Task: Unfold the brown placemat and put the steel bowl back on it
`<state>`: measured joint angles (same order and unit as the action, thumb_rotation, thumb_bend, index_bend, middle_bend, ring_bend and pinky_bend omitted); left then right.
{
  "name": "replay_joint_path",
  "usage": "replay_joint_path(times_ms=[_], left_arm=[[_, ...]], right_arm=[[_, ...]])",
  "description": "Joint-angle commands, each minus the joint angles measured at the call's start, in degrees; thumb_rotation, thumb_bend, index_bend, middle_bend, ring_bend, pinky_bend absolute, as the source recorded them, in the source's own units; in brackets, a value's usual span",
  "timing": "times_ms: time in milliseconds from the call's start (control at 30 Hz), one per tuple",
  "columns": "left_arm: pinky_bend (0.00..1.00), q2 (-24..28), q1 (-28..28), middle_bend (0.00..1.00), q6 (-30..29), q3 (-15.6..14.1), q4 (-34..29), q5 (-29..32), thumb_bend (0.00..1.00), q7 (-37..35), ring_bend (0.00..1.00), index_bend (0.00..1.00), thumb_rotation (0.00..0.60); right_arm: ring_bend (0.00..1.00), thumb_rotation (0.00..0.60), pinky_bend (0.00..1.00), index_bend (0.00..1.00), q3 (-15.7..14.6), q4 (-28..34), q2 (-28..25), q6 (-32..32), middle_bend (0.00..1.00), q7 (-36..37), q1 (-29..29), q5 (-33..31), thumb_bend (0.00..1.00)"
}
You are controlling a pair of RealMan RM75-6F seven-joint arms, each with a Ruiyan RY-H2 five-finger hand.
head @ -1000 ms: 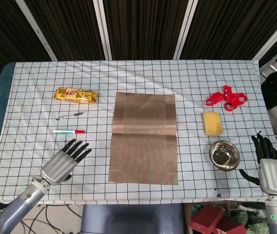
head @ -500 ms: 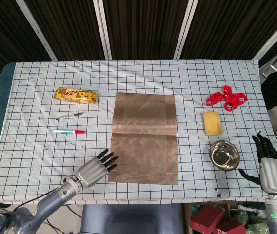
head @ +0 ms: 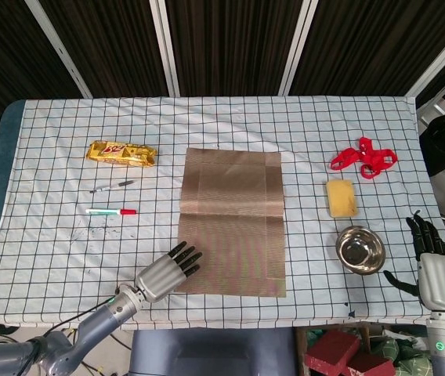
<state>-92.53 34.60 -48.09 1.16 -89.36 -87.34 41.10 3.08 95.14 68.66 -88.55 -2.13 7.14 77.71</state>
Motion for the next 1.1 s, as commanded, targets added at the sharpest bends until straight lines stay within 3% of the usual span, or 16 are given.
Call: replay_joint_path(times_ms=[33, 333, 1100], left_arm=[[0.08, -1.37, 0.24, 0.06, -1.15, -0.43, 1.41, -0.92, 0.11, -1.59, 0.03, 0.19, 0.600], [0.08, -3.17, 0.99, 0.07, -2.42, -1.42, 3.94, -1.87, 0.14, -4.27, 0.03, 0.19, 0.600], [0.08, -2.43, 1.49, 0.07, -4.74, -2.28, 2.14, -2.01, 0.14, -7.33, 0.03, 0.19, 0.600]], right_arm=[[0.00, 0.600, 0.18, 0.03, 0.19, 0.13, -0.02, 0.23, 0.00, -0.09, -0.12, 0.03, 0.09], [0.00, 0.600, 0.18, 0.03, 0.93, 0.61, -0.18, 1.31, 0.00, 0.02, -0.58, -0.17, 0.09], [0.00, 0.600, 0.18, 0.03, 2.04, 1.21, -0.28, 2.51, 0.00, -0.59, -1.33, -0.17, 0.12]])
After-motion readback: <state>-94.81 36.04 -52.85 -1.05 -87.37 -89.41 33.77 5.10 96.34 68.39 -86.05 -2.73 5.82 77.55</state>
